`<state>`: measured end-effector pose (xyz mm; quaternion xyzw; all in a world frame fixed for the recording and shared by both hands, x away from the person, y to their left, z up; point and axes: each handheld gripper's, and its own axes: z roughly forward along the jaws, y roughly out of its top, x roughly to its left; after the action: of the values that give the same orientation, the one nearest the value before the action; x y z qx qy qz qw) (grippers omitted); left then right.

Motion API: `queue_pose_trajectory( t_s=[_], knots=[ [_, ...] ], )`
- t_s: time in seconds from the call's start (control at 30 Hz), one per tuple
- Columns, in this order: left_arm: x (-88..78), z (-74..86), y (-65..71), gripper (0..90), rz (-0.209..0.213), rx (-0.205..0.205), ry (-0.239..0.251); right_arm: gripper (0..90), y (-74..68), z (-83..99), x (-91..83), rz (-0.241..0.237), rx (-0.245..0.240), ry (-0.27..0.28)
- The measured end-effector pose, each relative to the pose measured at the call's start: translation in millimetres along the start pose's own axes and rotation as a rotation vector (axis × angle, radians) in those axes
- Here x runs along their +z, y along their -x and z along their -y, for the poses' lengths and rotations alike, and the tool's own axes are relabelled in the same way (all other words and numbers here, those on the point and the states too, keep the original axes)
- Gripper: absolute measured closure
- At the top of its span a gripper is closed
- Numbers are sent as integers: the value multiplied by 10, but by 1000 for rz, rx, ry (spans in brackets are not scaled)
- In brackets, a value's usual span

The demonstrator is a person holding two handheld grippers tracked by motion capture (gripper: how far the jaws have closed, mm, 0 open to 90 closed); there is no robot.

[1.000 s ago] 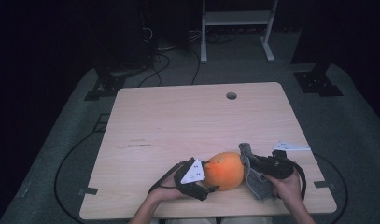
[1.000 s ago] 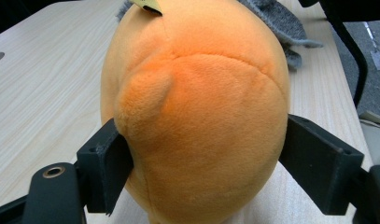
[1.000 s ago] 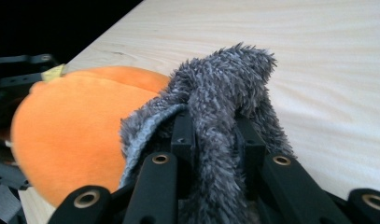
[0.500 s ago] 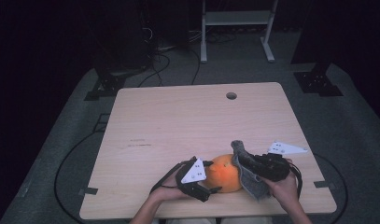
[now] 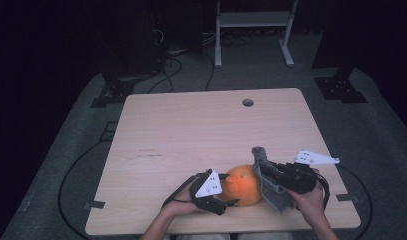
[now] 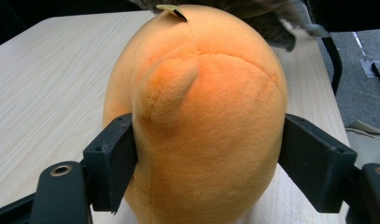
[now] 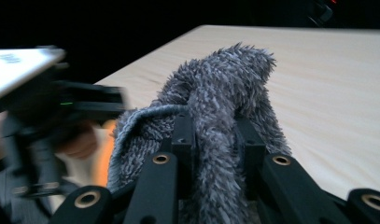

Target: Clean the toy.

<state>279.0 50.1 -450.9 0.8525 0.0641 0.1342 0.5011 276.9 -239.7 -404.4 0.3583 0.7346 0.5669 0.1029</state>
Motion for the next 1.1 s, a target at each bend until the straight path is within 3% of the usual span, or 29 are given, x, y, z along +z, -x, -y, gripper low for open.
queue_pose_trajectory(
  t_s=[0.07,0.13,0.2,0.23,0.3,0.37,0.4,0.47,0.63,0.7,0.73,0.83,0.93,1.03,1.1],
  knots=[
    [10,-8,8,234,3,5,2,735,-115,-32,37,-21,-50,-14],
    [-3,-11,-5,213,16,-1,-6,733,-189,-16,119,-4,-101,-64],
    [-50,-6,-75,184,30,-69,4,733,-190,13,155,8,-122,-85],
    [-60,-3,-104,162,16,-106,-1,732,-173,22,153,7,-113,-84],
    [-23,8,-130,123,14,-137,-44,733,-137,32,130,31,-114,-87],
    [29,15,-78,182,4,-76,-46,732,-85,46,100,24,-89,-85],
    [35,3,-62,225,-1,-67,-35,731,-49,56,89,24,-81,-86],
    [34,-9,-58,255,-10,-69,-24,730,28,74,66,22,-50,-82],
    [39,-3,-59,287,-15,-74,-13,731,197,112,-39,99,12,-92],
    [47,-3,-56,290,-17,-73,-6,731,148,47,-114,35,46,-21],
    [57,-5,-50,294,-18,-72,-1,731,73,-17,-139,10,26,4],
    [74,-18,-35,304,-19,-67,2,732,-187,-161,-83,-14,-84,-9],
    [69,-21,-24,305,-13,-58,-1,731,-325,-143,82,15,-156,-81],
    [63,-1,-51,282,12,-77,8,731,-252,-53,149,10,-121,-97],
    [89,-10,-65,208,2,-92,9,731,-188,-12,141,-1,-85,-87]
  ],
)
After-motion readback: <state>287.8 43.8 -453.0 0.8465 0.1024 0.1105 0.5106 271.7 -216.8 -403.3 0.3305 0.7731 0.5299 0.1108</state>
